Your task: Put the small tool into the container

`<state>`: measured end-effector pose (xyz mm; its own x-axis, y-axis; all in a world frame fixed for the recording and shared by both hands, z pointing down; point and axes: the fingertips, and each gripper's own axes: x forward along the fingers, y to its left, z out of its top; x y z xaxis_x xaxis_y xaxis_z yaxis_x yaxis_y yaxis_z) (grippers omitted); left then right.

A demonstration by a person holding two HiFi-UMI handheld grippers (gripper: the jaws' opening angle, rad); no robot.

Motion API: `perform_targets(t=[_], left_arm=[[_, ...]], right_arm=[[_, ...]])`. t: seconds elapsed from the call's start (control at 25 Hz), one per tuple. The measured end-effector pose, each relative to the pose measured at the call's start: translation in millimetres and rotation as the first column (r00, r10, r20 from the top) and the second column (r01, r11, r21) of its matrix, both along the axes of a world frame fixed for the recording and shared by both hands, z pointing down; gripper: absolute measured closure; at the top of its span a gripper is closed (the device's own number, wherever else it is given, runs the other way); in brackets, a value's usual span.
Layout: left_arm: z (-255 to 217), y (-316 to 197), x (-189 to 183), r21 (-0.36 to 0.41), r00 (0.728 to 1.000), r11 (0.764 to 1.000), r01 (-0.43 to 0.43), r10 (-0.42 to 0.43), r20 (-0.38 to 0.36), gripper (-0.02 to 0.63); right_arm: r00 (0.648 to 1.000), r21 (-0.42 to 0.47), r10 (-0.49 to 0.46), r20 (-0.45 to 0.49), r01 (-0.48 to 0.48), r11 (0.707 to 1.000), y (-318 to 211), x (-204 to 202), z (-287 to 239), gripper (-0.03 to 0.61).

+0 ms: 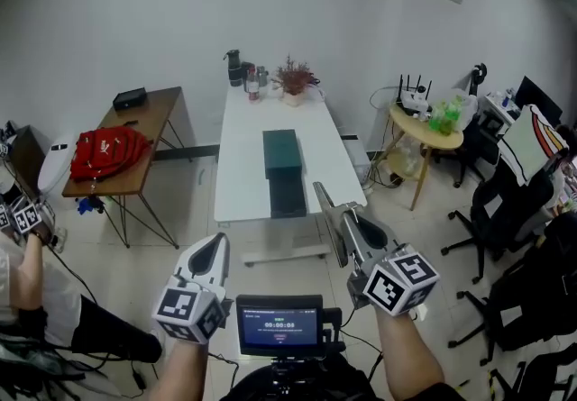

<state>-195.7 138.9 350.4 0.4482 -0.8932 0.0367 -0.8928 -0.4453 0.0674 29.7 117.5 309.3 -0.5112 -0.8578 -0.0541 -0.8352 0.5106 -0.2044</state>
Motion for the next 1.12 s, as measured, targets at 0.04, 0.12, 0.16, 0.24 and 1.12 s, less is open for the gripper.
perform_targets(t=[0.04, 0.12, 0.16, 0.24, 1.12], left_arm=[[2, -14, -1, -0.004, 1.000, 1.000, 0.005, -0.005, 0.004, 0.588], [6, -46, -1, -0.015, 1.000, 1.000, 0.020, -0.020, 0.016, 0.588], [7, -66, 0, -0.022, 0.999, 0.999, 0.026, -0.026, 0.020, 0.588], [9, -108, 4, -0.033, 0.999, 0.999, 0.030, -0.029, 0.020, 0.588], [12, -422, 39, -0.083, 0.997, 0.993, 0.081, -0.080, 0.024, 0.588]], right_arm=[[1.000, -0.004, -0.004, 0.003, 0.004, 1.000, -15, -3, 3, 0.554], [1.000, -0.013, -0.020, 0.007, 0.020, 1.000, -50, -6, 9, 0.554], [1.000, -0.020, -0.027, 0.006, 0.027, 0.999, -70, -6, 12, 0.554], [0.999, -0.036, -0.041, 0.001, 0.041, 0.999, -115, -7, 17, 0.554], [0.995, -0.137, -0.096, 0.023, 0.099, 0.986, -427, 3, 51, 0.554]])
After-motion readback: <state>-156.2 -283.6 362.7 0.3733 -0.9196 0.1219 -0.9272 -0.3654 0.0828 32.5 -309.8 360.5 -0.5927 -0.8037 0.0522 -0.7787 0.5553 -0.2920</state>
